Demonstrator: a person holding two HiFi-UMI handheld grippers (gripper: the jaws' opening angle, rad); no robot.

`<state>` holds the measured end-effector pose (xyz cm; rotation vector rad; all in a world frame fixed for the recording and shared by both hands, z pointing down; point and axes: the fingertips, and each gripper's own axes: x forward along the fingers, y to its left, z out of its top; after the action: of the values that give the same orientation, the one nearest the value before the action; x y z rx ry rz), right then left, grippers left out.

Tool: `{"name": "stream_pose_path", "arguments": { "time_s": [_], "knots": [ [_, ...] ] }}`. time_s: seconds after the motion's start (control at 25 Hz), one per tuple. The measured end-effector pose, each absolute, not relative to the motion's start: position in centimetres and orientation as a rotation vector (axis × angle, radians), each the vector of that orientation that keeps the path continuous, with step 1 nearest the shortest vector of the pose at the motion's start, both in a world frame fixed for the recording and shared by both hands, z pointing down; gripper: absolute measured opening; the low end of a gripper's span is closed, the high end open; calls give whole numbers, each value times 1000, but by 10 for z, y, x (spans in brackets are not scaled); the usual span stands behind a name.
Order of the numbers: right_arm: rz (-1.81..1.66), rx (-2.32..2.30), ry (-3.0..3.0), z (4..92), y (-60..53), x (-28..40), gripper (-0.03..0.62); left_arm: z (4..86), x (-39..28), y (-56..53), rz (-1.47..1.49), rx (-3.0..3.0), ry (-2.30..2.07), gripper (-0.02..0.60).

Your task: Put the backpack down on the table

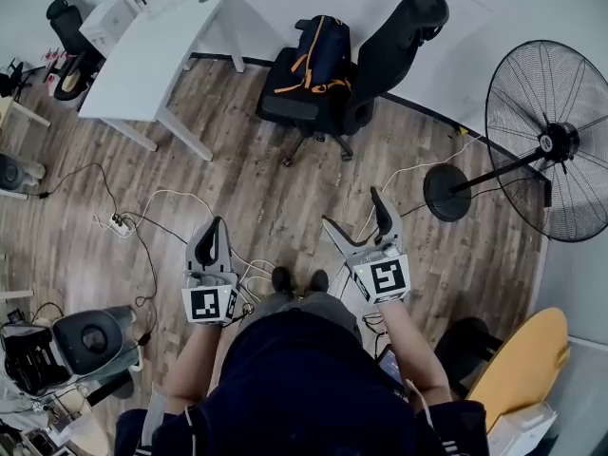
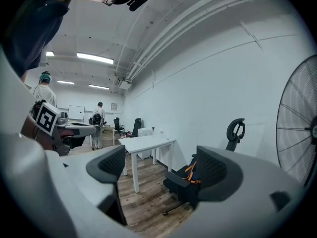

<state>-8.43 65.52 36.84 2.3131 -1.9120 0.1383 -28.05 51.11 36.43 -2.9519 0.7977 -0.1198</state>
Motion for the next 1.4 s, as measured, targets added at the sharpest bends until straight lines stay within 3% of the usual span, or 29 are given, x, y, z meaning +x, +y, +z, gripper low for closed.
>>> {"name": "stream_pose_path", "arguments": {
  "time_s": [0.48, 1.08, 1.4],
  "knots": [
    [101, 2317, -1898, 371, 554, -41, 440, 366, -265, 454, -103, -2963, 732, 3],
    [210, 2283, -1992, 411, 395, 164, 437, 371, -82, 320, -144, -2916, 870, 3],
    [262, 2305, -1968, 435, 314, 232, 428, 365, -30, 250, -146, -2911, 876, 3]
  ]
}}
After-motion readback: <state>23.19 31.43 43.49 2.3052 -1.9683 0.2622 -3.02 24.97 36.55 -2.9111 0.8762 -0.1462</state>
